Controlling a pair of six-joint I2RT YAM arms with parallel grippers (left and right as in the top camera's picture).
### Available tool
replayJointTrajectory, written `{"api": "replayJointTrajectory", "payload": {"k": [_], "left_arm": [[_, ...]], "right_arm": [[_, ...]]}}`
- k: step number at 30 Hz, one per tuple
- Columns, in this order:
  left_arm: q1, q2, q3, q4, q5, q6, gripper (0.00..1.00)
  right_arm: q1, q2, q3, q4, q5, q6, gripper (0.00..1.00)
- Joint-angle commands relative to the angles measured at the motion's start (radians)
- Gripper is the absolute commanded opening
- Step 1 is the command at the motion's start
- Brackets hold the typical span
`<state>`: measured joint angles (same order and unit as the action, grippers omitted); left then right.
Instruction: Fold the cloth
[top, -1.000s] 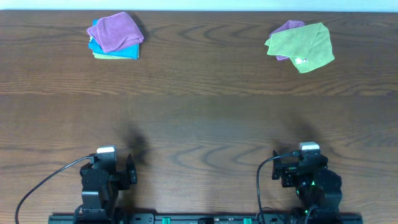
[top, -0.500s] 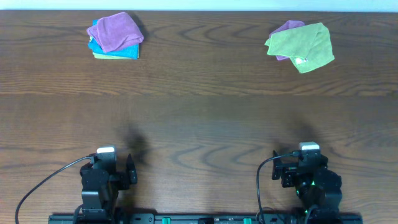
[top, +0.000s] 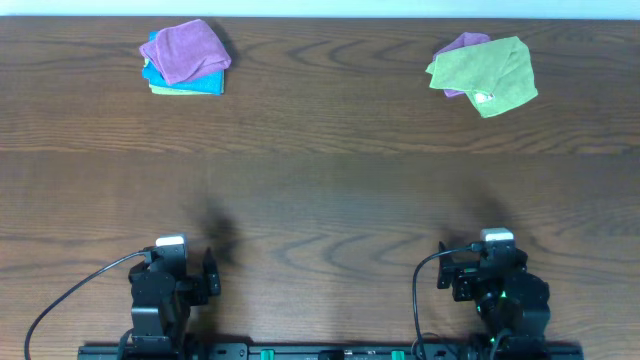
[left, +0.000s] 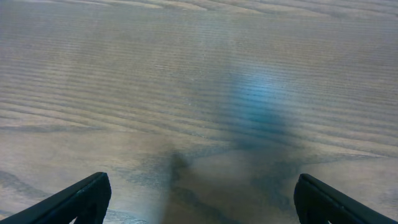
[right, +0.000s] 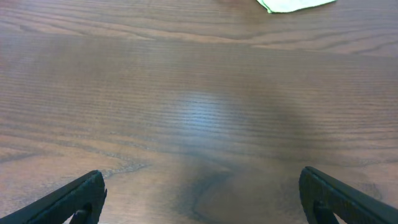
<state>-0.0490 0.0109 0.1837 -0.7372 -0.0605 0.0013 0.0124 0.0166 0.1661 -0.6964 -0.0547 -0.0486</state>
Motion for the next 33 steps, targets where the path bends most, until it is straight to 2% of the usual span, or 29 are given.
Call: {"api": "replayJointTrajectory", "payload": {"k": [1,5,9,23,29,33], "left_arm": [[-0.005,-0.007,-0.018,-0.018,-0.018,0.014,0.95],[-0.005,-0.007,-0.018,-0.018,-0.018,0.014,0.95],[-0.005,-0.007,-0.018,-0.018,-0.018,0.014,0.95],[-0.005,-0.007,-0.018,-0.018,-0.018,0.014,0.95],[-0.005,-0.007,-0.018,-0.018,-0.018,0.014,0.95],[-0.005,-0.007,-0.018,-0.018,-0.018,0.014,0.95]], "right_arm": [[0.008,-0.001,-0.006,-0.011,0.006,-0.013,0.99],[0.008,0.1,0.031,-0.016,0.006,-0.02,0.99],[0.007,0.287,0.153,-0.011,0.009,-0.02,0.99],[-0.092,1.112,0.867,-0.056,0.073,0.101,0.99],[-0.144,1.318,1.04,-0.039,0.074,0.1,0.99],[-0.183,1.468,1.121,0.03,0.065,0.092,0.99]]}}
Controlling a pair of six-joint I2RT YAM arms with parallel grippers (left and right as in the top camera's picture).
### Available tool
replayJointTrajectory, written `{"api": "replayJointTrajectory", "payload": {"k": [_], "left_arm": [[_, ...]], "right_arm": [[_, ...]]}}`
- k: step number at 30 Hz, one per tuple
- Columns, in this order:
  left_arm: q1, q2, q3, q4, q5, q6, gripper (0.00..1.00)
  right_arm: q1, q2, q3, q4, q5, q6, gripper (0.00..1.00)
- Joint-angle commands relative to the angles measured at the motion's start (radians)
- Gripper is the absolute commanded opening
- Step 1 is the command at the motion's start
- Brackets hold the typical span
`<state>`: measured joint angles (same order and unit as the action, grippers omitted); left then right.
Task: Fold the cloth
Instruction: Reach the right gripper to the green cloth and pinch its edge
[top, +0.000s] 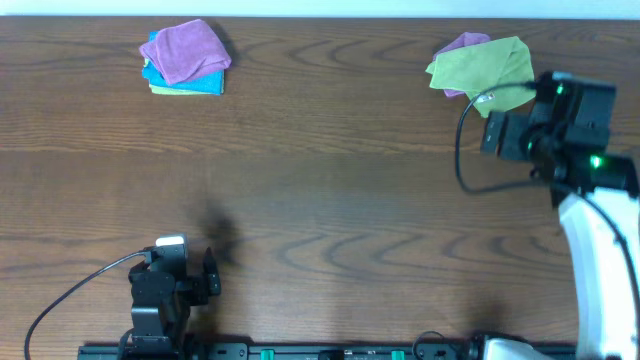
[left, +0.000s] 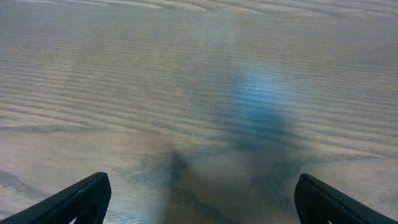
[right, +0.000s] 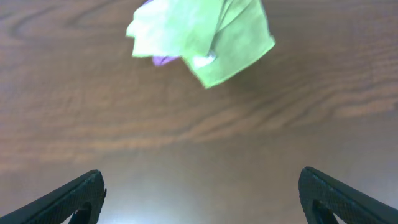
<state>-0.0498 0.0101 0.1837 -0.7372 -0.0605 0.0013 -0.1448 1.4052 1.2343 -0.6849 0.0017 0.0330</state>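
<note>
A crumpled green cloth (top: 482, 72) lies at the far right of the wooden table (top: 320, 180), on top of a purple cloth (top: 462, 44) that peeks out at its far edge. In the right wrist view the green cloth (right: 205, 37) lies ahead of my right gripper (right: 202, 199), which hangs open above bare wood just short of it, holding nothing. The right arm (top: 575, 125) reaches out beside the cloth's near right corner. My left gripper (left: 202, 202) is open over bare table at the near left.
A second pile (top: 185, 55) sits at the far left: a purple cloth on top of blue and green ones. The left arm (top: 165, 290) stays folded at the table's near edge, with a cable looping off to its left.
My right arm has moved from its folded rest at the near edge out to the far right, and its open gripper now hangs just short of the green cloth. The left arm has not moved.
</note>
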Motion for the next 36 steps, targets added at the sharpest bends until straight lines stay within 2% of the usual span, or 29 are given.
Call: {"api": "replayJointTrajectory", "payload": {"k": [1,10,12,16,24,30,32,34,36], "left_arm": [[-0.004,-0.006,-0.018,-0.018,-0.018,0.014,0.96],[-0.004,-0.006,-0.018,-0.018,-0.018,0.014,0.95],[-0.004,-0.006,-0.018,-0.018,-0.018,0.014,0.96],[-0.004,-0.006,-0.018,-0.018,-0.018,0.014,0.96],[-0.004,-0.006,-0.018,-0.018,-0.018,0.014,0.95],[-0.004,-0.006,-0.018,-0.018,-0.018,0.014,0.96],[-0.004,-0.006,-0.018,-0.018,-0.018,0.014,0.95],[-0.004,-0.006,-0.018,-0.018,-0.018,0.014,0.95],[-0.004,-0.006,-0.018,-0.018,-0.018,0.014,0.95]], "right_arm": [[-0.031,0.114,0.071,0.027,0.006,0.01,0.99],[-0.049,0.421,0.201,0.22,-0.084,-0.023,0.99],[-0.048,0.484,0.201,0.322,-0.104,-0.023,0.99],[-0.048,0.544,0.201,0.422,-0.105,-0.023,0.99],[-0.048,0.642,0.201,0.517,-0.145,-0.026,0.99],[-0.048,0.709,0.201,0.574,-0.158,-0.002,0.95],[-0.048,0.724,0.201,0.589,-0.164,0.002,0.91],[-0.048,0.734,0.201,0.604,-0.167,0.014,0.82],[-0.048,0.734,0.201,0.617,-0.167,0.016,0.63]]}}
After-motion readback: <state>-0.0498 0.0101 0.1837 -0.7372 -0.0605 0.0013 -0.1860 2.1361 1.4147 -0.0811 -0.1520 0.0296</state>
